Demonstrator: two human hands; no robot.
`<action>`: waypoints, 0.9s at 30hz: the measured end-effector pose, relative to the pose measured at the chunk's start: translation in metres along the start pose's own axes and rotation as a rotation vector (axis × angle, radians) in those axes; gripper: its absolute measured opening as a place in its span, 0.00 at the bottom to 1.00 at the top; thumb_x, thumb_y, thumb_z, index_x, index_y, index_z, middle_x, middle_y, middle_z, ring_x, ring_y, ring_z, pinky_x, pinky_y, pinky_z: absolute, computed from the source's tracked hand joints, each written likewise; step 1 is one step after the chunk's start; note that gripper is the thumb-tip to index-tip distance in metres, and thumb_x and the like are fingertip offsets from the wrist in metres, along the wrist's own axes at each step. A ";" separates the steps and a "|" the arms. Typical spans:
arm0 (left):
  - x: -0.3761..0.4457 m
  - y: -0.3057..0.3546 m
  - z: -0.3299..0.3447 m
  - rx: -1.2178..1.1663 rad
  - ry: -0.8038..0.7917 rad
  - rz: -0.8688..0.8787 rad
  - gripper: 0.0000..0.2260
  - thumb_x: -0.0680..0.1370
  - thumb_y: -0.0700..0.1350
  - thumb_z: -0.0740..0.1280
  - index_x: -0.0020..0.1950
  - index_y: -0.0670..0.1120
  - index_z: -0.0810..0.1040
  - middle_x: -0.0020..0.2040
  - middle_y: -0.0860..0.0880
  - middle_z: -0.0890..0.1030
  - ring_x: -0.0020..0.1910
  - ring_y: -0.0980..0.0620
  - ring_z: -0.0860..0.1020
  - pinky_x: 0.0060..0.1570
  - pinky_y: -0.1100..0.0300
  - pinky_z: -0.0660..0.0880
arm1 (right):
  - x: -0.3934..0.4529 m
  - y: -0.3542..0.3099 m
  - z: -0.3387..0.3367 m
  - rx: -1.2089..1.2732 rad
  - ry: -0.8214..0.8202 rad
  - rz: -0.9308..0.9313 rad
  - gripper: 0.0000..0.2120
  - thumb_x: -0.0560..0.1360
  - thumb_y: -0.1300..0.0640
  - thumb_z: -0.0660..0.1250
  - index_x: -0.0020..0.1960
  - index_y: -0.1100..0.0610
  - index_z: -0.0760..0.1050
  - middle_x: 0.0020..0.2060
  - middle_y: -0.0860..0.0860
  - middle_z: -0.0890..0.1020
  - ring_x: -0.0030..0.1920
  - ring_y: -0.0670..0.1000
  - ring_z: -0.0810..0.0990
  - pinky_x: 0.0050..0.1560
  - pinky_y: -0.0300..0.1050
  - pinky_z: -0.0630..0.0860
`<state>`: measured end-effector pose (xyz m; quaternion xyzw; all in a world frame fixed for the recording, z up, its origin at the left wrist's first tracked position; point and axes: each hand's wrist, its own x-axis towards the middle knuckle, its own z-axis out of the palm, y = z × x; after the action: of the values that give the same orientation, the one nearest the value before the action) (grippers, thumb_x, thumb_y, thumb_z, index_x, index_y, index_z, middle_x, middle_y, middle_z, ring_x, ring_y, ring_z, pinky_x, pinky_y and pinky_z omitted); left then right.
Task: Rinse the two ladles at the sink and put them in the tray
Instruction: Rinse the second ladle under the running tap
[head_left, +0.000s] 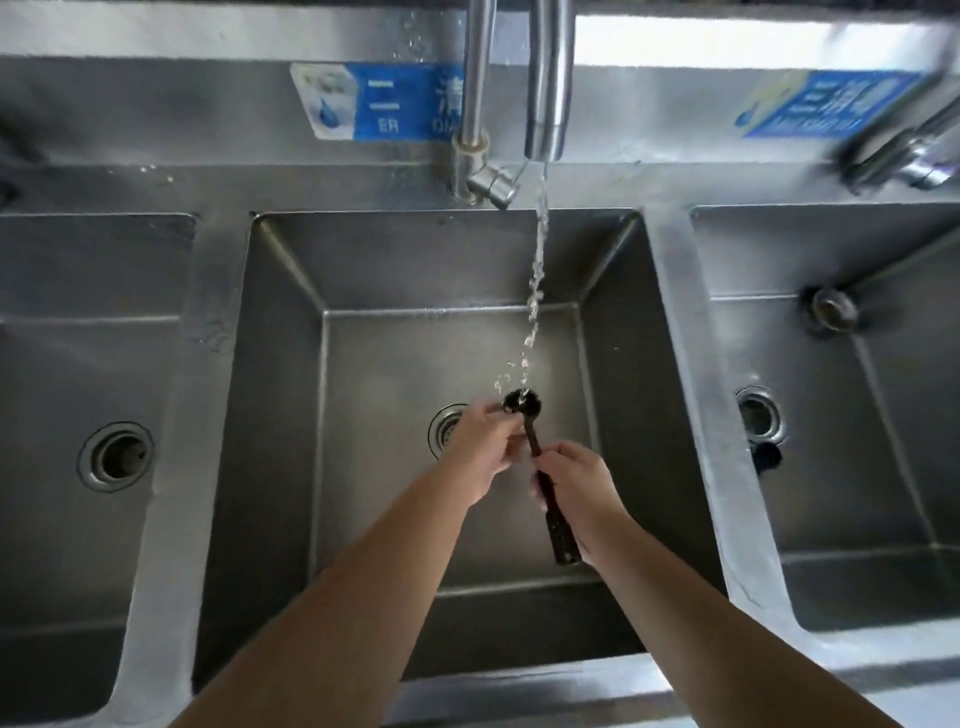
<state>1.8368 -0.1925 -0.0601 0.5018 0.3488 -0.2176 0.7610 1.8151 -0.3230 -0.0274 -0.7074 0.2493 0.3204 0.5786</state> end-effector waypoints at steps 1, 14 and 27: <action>0.002 0.004 0.005 -0.045 -0.004 -0.001 0.08 0.78 0.34 0.63 0.55 0.42 0.74 0.42 0.41 0.81 0.41 0.43 0.79 0.40 0.53 0.76 | -0.003 -0.002 -0.003 -0.007 0.007 -0.013 0.06 0.73 0.59 0.64 0.40 0.57 0.80 0.26 0.51 0.80 0.26 0.48 0.74 0.27 0.41 0.69; 0.018 0.029 0.016 0.368 0.213 0.024 0.05 0.76 0.41 0.65 0.41 0.43 0.77 0.32 0.44 0.81 0.18 0.55 0.75 0.17 0.69 0.65 | -0.011 -0.023 -0.003 -0.009 -0.021 -0.065 0.08 0.75 0.64 0.63 0.41 0.61 0.80 0.24 0.53 0.79 0.23 0.49 0.72 0.28 0.41 0.71; -0.016 0.017 0.031 -0.183 -0.046 -0.293 0.09 0.80 0.43 0.59 0.40 0.44 0.70 0.27 0.46 0.80 0.28 0.48 0.79 0.34 0.59 0.69 | -0.017 -0.038 -0.009 0.035 -0.014 0.093 0.06 0.69 0.65 0.65 0.39 0.66 0.80 0.27 0.58 0.77 0.24 0.51 0.72 0.26 0.43 0.66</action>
<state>1.8472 -0.2147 -0.0299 0.3689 0.4192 -0.3050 0.7714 1.8328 -0.3242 0.0117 -0.6825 0.2833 0.3474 0.5773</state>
